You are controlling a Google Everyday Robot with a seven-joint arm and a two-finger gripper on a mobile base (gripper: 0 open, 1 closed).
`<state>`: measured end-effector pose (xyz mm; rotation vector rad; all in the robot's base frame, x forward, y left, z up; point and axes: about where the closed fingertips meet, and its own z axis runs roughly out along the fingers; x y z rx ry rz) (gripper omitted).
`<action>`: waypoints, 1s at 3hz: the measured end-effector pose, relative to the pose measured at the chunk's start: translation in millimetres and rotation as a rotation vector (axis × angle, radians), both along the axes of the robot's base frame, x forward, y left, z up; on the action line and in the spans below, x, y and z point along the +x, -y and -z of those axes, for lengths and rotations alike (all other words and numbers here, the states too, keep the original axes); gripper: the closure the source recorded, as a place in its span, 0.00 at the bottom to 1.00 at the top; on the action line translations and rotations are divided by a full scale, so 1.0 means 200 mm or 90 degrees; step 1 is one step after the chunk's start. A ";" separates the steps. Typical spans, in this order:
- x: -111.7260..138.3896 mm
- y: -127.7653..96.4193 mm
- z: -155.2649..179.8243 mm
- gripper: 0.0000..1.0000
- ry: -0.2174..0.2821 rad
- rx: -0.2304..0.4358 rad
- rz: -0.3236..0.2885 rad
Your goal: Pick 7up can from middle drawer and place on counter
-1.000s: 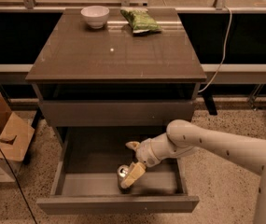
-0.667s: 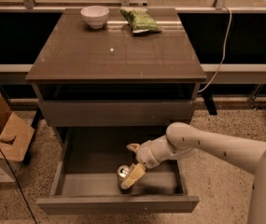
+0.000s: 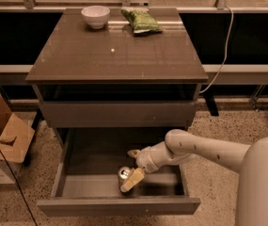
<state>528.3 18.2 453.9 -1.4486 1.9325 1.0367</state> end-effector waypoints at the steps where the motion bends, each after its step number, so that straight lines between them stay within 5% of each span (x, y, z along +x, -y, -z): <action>1: -0.01 0.00 0.08 0.19 -0.029 0.000 0.010; 3: -0.05 0.00 0.10 0.73 -0.051 -0.004 0.019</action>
Offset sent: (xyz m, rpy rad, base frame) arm -0.0092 -0.0058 -0.0289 -0.0102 0.0983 -0.0491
